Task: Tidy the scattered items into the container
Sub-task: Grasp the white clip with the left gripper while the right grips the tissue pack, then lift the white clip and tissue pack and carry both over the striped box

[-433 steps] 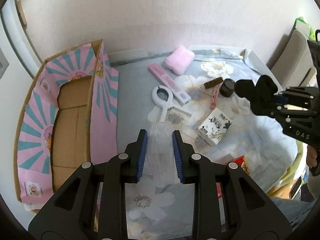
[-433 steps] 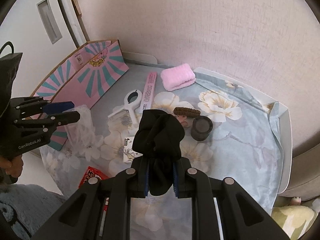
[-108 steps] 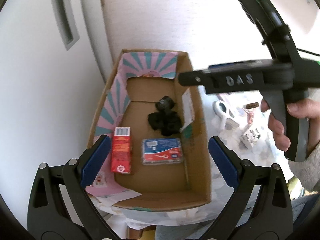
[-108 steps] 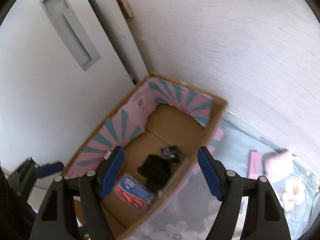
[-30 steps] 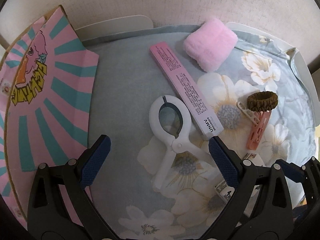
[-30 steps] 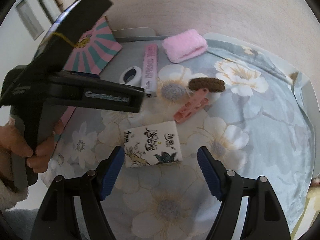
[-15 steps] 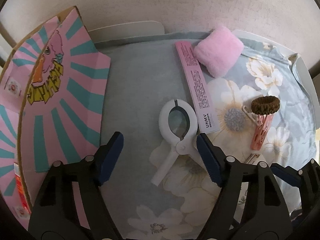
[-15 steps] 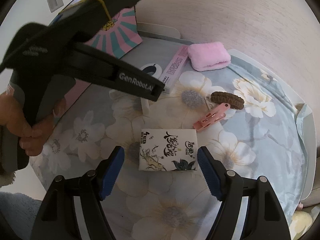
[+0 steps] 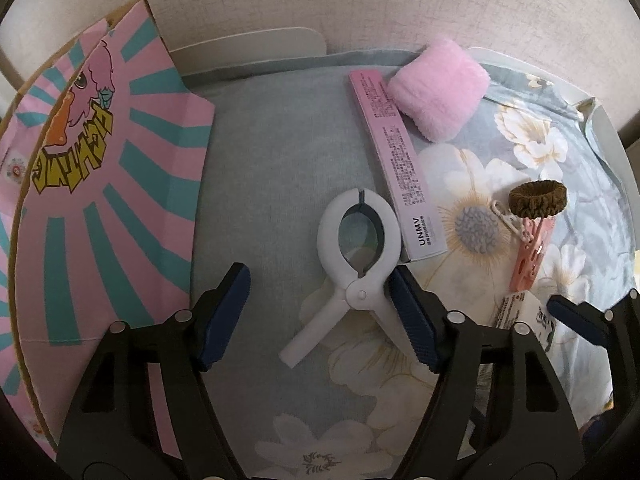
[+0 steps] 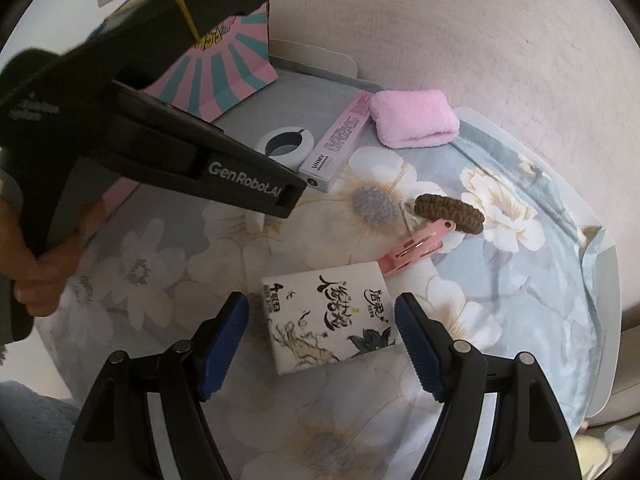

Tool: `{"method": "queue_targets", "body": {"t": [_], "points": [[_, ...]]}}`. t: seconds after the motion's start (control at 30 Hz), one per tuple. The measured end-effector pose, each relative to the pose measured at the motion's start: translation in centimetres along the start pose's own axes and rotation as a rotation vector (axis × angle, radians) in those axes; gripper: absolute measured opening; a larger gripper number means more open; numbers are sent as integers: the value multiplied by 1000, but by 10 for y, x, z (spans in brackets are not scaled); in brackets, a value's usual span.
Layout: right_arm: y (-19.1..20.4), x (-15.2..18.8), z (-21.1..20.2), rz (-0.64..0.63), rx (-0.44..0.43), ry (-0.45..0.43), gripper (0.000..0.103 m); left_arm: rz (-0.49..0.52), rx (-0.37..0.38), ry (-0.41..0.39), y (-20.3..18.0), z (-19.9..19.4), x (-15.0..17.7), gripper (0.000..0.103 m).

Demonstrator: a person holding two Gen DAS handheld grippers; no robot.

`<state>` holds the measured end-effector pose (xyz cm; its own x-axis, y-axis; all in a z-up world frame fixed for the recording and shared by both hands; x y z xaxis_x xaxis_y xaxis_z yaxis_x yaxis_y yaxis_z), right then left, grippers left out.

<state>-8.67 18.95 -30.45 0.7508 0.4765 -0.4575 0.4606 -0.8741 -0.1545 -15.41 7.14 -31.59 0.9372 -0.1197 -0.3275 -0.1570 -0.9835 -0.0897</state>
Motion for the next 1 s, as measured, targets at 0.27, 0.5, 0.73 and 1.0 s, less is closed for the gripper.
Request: {"method": "queue_targets", "body": {"t": [0.27, 0.5, 0.73, 1.0], "points": [[-11, 1, 13, 28, 11, 28, 73, 26, 18, -16, 0, -5, -5, 32], [-28, 7, 8, 143, -89, 14, 63, 15, 23, -22, 10, -7, -8, 31], [-48, 19, -2, 291, -161, 4, 61, 16, 31, -40, 17, -15, -14, 31], [-59, 29, -23, 348, -158, -17, 61, 15, 78, -98, 10, -52, -14, 31]]}}
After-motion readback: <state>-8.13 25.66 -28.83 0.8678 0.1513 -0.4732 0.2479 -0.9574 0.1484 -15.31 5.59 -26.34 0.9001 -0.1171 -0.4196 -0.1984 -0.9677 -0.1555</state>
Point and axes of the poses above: each gripper's, at about its wrist camera, not at the fingertips, and z roughly the way its jaws point, y to its left, x to its underside, the point moved 6 cm from there along z, roughly the way its jaws point, and after that the axes turned 5 degrees about x, right-handed, at the moved point
